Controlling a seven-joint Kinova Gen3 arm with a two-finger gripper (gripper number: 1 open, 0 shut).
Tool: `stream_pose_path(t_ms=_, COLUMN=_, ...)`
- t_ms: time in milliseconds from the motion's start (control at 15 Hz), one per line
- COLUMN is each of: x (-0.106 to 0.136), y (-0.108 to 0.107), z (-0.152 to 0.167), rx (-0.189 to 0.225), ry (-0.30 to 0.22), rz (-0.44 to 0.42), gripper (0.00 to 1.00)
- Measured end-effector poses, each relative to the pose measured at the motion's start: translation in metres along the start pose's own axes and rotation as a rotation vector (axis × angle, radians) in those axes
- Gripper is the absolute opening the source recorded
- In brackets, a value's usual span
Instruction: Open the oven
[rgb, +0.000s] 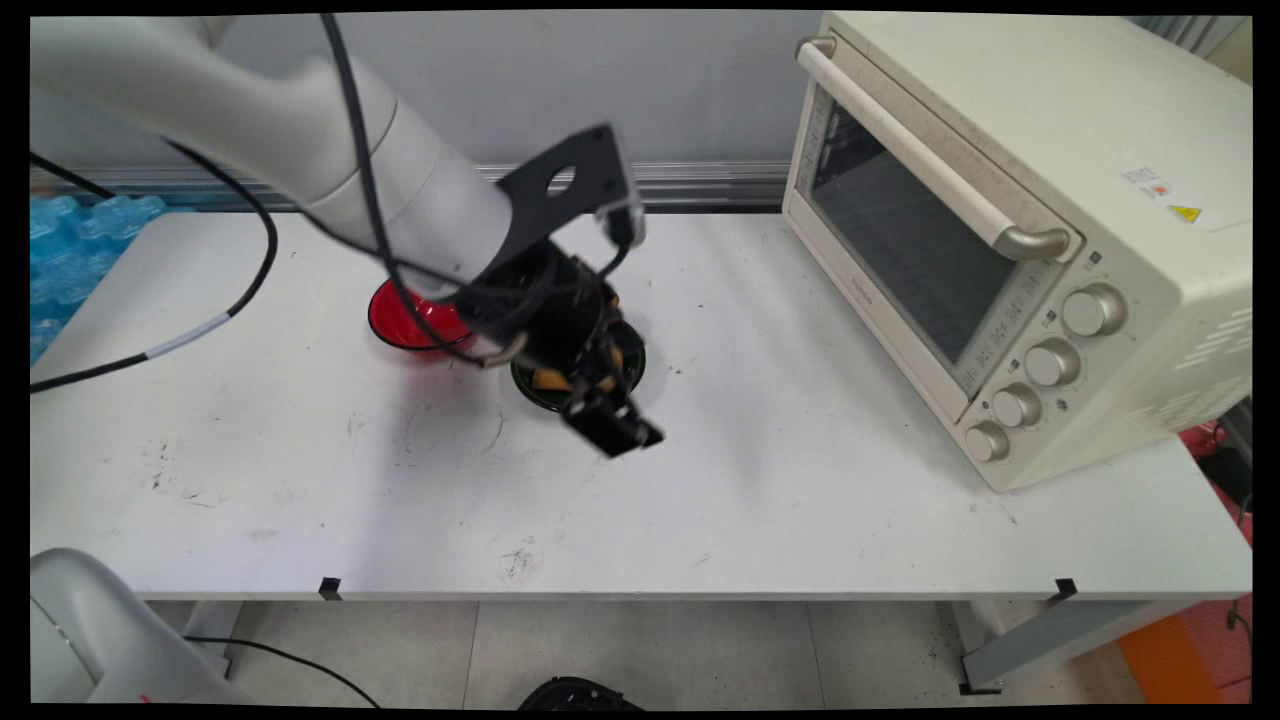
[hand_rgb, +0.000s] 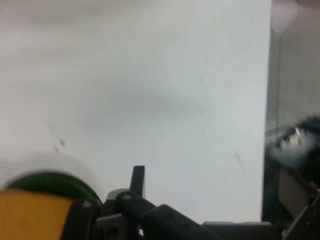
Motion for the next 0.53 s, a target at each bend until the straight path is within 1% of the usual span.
stream_pose_path(t_ms=267, x=0.03, y=-0.012, z=-0.006, rx=0.036, ry=0.085, rz=-0.045, gripper=1.0)
stream_pose_path(t_ms=533, x=0.057, y=-0.022, z=-0.009, rx=0.069, ry=0.158, rz=-0.076, gripper=1.0)
